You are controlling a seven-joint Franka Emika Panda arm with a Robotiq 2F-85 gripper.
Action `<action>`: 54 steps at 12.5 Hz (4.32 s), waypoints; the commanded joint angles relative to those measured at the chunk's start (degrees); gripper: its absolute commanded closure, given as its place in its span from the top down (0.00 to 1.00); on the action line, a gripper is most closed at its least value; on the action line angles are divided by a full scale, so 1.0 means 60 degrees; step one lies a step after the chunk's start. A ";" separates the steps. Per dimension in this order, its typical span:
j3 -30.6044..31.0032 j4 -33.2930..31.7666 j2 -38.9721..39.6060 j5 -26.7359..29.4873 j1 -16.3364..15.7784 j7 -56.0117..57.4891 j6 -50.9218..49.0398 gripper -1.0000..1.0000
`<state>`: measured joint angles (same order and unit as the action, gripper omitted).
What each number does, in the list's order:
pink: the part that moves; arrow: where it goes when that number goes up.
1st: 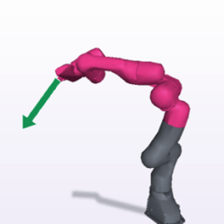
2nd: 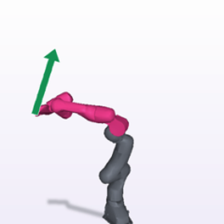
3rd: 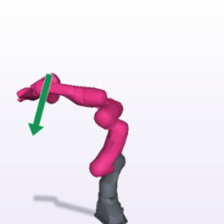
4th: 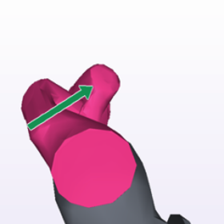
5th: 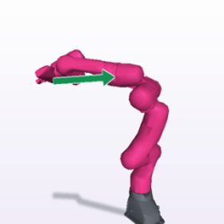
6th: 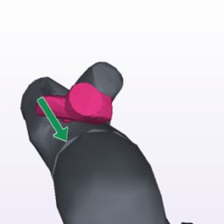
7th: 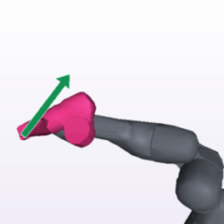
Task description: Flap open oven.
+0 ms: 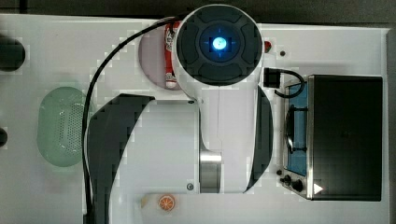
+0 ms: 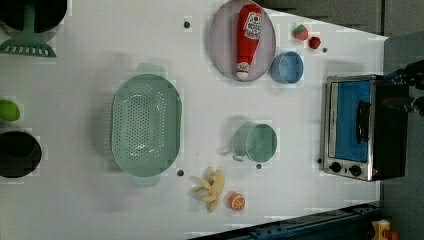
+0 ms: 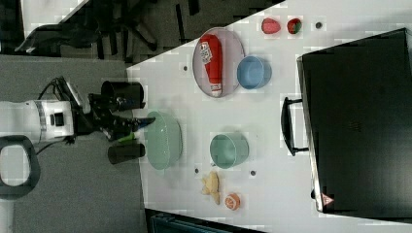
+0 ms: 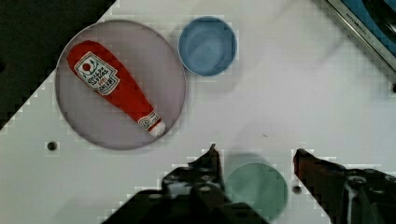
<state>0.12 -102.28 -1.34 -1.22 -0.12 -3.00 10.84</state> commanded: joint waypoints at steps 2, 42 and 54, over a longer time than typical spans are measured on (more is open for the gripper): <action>0.0366 -0.1145 -0.2505 0.0149 0.1113 0.0584 -0.1772 0.90; -0.3578 -0.4404 0.1638 -0.0611 0.1216 1.1625 0.6652 0.17; -0.2277 -0.4771 0.2052 -0.4866 0.0332 0.6964 0.6167 0.17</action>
<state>-14.51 -130.26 9.28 -29.82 4.31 44.96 48.43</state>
